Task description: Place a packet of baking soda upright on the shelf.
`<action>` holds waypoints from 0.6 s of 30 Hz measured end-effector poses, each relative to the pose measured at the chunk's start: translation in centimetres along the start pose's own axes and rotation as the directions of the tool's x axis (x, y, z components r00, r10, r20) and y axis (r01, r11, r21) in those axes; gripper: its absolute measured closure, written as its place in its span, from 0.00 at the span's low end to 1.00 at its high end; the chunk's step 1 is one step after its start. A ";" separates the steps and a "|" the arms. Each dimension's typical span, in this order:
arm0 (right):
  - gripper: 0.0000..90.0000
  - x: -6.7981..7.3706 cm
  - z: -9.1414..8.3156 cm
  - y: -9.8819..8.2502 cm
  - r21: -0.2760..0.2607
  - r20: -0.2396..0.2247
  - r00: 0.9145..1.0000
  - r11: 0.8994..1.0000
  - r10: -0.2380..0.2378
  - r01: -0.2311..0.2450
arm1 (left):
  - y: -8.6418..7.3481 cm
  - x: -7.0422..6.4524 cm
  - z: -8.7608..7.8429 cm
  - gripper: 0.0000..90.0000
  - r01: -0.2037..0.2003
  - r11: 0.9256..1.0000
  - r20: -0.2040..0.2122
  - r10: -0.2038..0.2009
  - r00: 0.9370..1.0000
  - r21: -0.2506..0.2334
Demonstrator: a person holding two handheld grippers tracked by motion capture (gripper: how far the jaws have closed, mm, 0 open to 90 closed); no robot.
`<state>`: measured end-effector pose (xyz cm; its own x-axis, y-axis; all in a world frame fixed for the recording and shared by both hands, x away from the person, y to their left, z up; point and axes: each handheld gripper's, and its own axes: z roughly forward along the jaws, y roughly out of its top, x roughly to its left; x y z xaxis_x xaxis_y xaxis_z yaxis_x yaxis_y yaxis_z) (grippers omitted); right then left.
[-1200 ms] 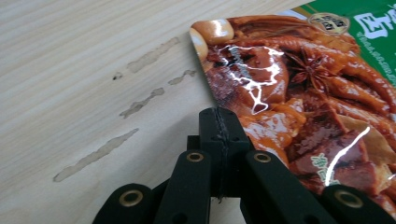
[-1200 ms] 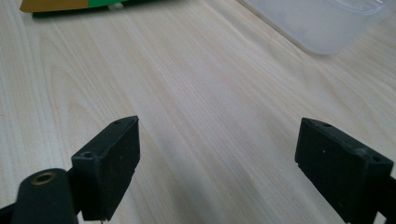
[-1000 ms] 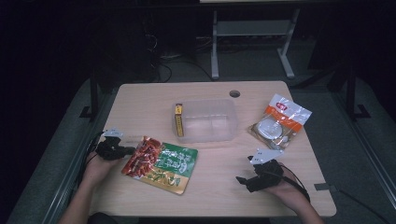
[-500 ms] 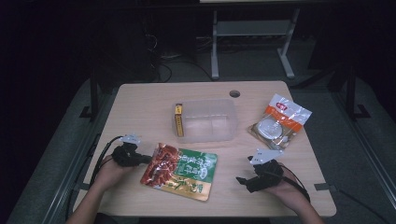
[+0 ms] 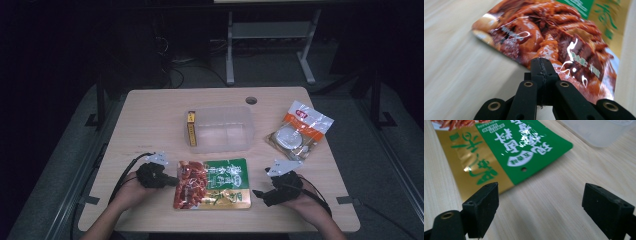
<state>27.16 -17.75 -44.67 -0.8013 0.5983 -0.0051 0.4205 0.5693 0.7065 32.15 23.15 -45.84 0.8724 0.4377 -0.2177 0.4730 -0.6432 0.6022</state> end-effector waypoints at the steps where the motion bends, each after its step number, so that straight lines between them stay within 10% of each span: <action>1: 0.15 0.0 0.0 0.0 -0.001 0.000 1.000 1.000 -0.001 0.001 | 0.2 -0.2 0.2 1.00 -0.005 1.000 0.007 0.005 1.000 0.001; 8: 0.15 0.0 0.0 0.0 -0.003 0.002 1.000 1.000 -0.004 0.004 | 0.7 -0.6 -0.1 1.00 -0.035 0.999 0.001 0.035 0.999 -0.015; 18: 0.15 0.0 0.0 0.0 -0.003 0.001 1.000 1.000 -0.006 0.006 | 2.9 -1.1 0.4 0.53 -0.187 0.982 -0.005 0.187 0.982 -0.009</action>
<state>27.21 -17.75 -44.67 -0.8032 0.5957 -0.0103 0.4146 0.5713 0.7083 32.58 20.54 -44.22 0.9447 0.3130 -0.0976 0.3005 -0.7077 0.6394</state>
